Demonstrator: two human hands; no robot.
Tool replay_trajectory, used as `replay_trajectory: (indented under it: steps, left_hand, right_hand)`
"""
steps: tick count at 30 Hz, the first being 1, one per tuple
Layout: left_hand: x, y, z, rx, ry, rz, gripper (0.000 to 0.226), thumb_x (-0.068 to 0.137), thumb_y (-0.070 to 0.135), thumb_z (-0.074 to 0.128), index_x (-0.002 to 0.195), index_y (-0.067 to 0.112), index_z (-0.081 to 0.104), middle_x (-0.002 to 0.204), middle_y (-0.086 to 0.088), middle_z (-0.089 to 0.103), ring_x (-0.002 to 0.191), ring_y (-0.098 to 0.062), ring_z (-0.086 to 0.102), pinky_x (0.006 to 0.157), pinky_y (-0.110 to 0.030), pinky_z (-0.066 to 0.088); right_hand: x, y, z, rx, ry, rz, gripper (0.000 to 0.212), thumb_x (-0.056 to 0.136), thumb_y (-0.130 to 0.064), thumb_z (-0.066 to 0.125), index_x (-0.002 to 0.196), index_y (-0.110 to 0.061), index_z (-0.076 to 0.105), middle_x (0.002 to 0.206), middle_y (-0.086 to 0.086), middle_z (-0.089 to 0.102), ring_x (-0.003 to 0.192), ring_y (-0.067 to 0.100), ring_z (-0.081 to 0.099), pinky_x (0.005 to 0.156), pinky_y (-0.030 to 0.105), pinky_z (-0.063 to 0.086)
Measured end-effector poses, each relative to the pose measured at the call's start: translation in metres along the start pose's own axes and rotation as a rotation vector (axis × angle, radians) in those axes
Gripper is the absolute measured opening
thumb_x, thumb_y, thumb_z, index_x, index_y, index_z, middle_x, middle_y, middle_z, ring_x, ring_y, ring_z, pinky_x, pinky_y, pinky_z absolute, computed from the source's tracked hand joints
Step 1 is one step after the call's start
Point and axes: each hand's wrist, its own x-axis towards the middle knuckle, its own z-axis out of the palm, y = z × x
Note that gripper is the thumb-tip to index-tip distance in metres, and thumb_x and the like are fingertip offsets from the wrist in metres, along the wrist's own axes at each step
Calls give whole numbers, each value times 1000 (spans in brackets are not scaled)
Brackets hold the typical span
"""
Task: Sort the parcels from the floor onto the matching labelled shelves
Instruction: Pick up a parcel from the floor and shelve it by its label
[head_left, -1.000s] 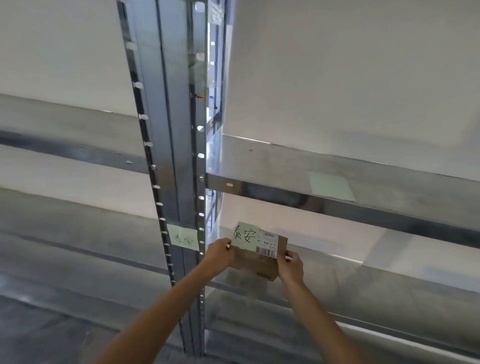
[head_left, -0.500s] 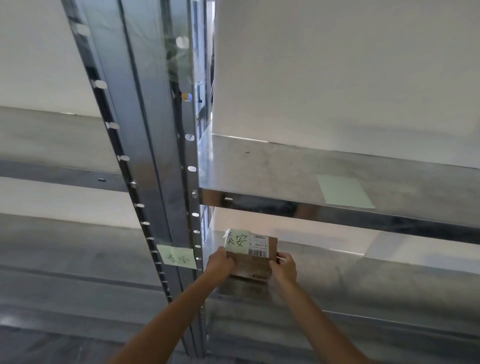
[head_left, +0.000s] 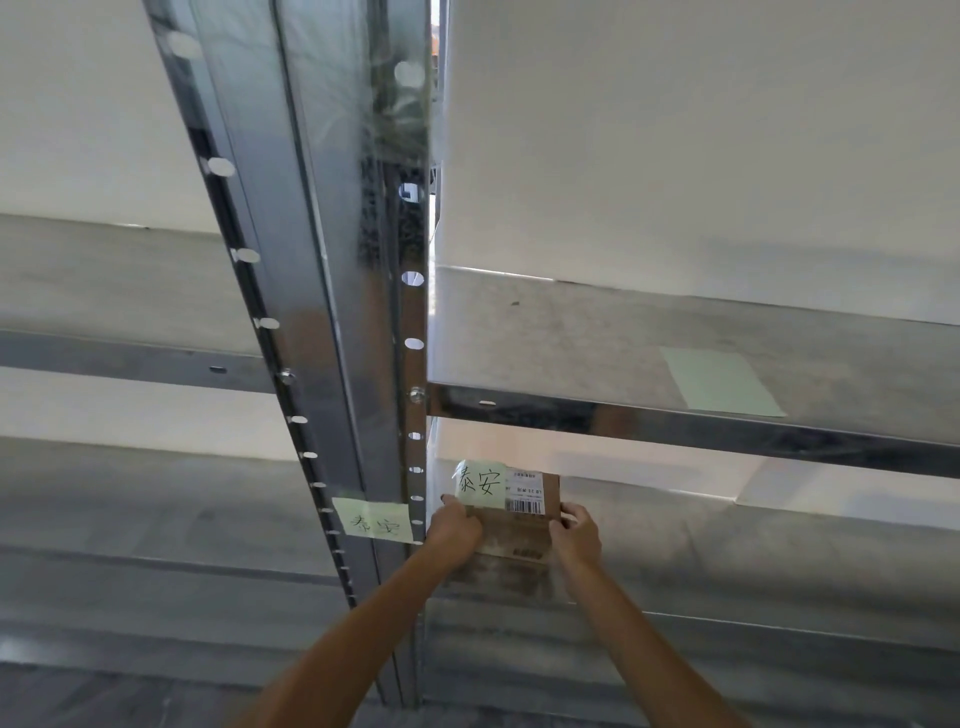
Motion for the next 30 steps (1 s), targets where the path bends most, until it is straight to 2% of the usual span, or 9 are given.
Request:
replay_trajectory:
  steps: [2, 8, 10, 13, 15, 20, 24, 26, 30]
  left_hand:
    - [-1, -1, 0, 10, 18, 30, 55, 93, 14, 42, 143, 5, 21, 141, -13, 42, 123, -30, 48, 93, -33, 52]
    - [-6, 7, -2, -9, 66, 215, 72, 80, 26, 62, 140, 30, 21, 139, -6, 42, 128, -30, 42, 94, -48, 52]
    - [-18, 17, -4, 56, 84, 277, 71, 86, 33, 56, 144, 29, 14, 151, -8, 27, 140, -33, 28, 104, -51, 43]
    - [-39, 30, -9, 196, 121, 384, 68, 97, 39, 38, 150, 19, 0, 160, -4, -1, 148, -25, 3, 118, -45, 20]
    - [-49, 35, -10, 222, 167, 443, 65, 98, 40, 34, 150, 18, 0, 160, 0, -3, 148, -19, -1, 120, -41, 15]
    - [-74, 54, -12, 180, 214, 547, 58, 99, 34, 36, 149, 20, 11, 160, 1, 7, 147, -18, 8, 117, -42, 24]
    - [-101, 70, -11, 102, 264, 598, 50, 98, 33, 40, 145, 21, 27, 156, 1, 26, 142, -21, 30, 113, -43, 33]
    - [-118, 78, -7, 78, 278, 609, 44, 97, 30, 43, 139, 21, 36, 150, 1, 37, 134, -21, 41, 112, -39, 35]
    - [-150, 94, 8, 71, 279, 636, 39, 96, 24, 46, 134, 20, 43, 146, 0, 42, 129, -21, 46, 110, -33, 35]
  right_hand:
    - [-2, 0, -1, -38, 9, -13, 39, 88, -6, 54, 126, -7, 50, 126, 17, 59, 112, 34, 57, 93, 38, 46]
    - [-11, -10, -6, -168, 153, -165, 50, 91, -19, 55, 136, -8, 37, 139, 16, 48, 126, 33, 47, 108, 45, 36]
    - [-13, -13, -9, -250, 189, -235, 51, 92, -24, 52, 138, -8, 37, 142, 14, 45, 131, 31, 42, 114, 46, 26]
    - [-21, -20, -15, -270, 181, -340, 51, 96, -33, 43, 141, -12, 33, 148, 11, 38, 139, 29, 32, 119, 45, 13]
    - [-28, -25, -19, -251, 146, -399, 52, 96, -39, 39, 143, -16, 31, 151, 8, 33, 142, 28, 26, 118, 46, 8]
    - [-48, -35, -40, -184, 87, -460, 47, 96, -43, 36, 139, -25, 36, 149, 1, 39, 139, 24, 32, 118, 52, 5]
    - [-62, -43, -71, -127, 13, -535, 39, 96, -42, 37, 129, -25, 49, 141, -1, 49, 131, 20, 44, 116, 50, 20]
    - [-69, -45, -90, -101, -14, -566, 34, 96, -38, 40, 120, -21, 57, 134, 1, 56, 124, 20, 51, 113, 47, 29]
    - [-86, -44, -132, -144, -68, -642, 30, 97, -33, 43, 111, -17, 64, 123, 2, 64, 113, 18, 58, 110, 40, 37]
